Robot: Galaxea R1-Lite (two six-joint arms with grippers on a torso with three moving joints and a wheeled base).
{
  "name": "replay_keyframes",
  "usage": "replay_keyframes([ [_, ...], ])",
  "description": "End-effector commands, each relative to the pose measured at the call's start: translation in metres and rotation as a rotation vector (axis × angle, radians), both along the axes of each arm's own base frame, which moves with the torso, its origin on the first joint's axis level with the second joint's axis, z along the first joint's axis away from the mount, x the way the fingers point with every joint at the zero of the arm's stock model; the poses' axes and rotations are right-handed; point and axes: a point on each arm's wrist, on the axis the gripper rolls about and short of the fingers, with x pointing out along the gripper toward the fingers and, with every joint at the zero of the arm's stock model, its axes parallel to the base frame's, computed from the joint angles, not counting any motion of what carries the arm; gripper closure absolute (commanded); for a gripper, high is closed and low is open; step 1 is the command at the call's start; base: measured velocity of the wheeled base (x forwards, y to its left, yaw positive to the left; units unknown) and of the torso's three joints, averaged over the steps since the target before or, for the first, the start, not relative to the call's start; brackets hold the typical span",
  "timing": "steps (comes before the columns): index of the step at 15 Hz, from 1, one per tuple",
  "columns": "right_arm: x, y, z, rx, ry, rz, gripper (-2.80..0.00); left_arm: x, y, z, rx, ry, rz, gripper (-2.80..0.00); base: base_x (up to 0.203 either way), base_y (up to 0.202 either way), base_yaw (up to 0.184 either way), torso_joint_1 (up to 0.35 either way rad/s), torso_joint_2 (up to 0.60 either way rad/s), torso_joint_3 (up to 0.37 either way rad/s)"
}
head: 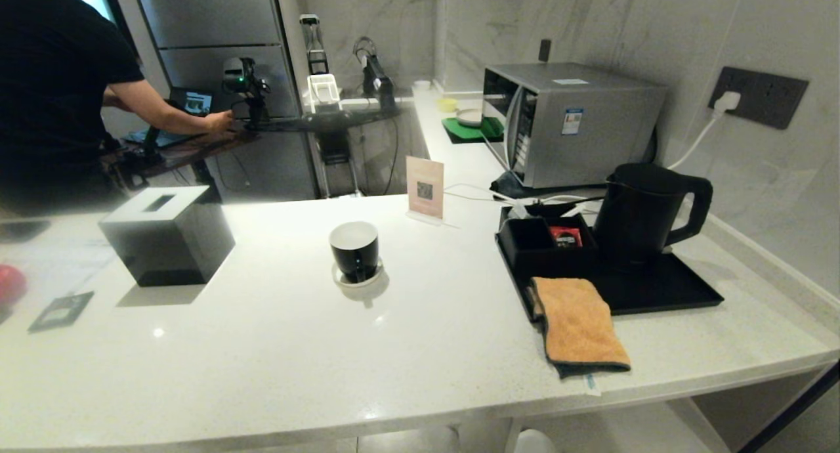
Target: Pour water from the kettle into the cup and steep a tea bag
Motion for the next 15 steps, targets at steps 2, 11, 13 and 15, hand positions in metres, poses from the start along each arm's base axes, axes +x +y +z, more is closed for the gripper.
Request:
replay_keyframes([
  [2,-0.002,0.0,0.018,0.005,0.031,-0.002,0.0,0.0,0.0,0.0,-0.001,0.0,0.0,0.0,0.0,0.0,0.0,0.0,0.0,0.0],
  [11,0.06,-0.002,0.1,0.082,0.15,-0.069,0.0,0.0,0.0,0.0,-0.001,0.0,0.0,0.0,0.0,0.0,0.0,0.0,0.0,0.0],
  [13,0.091,-0.003,0.111,0.105,0.175,-0.128,0.0,0.0,0.0,0.0,-0.001,0.001,0.0,0.0,0.0,0.0,0.0,0.0,0.0,0.0],
  [15,0.121,-0.005,0.114,0.126,0.203,-0.179,0.0,0.0,0.0,0.0,-0.001,0.001,0.0,0.0,0.0,0.0,0.0,0.0,0.0,0.0],
])
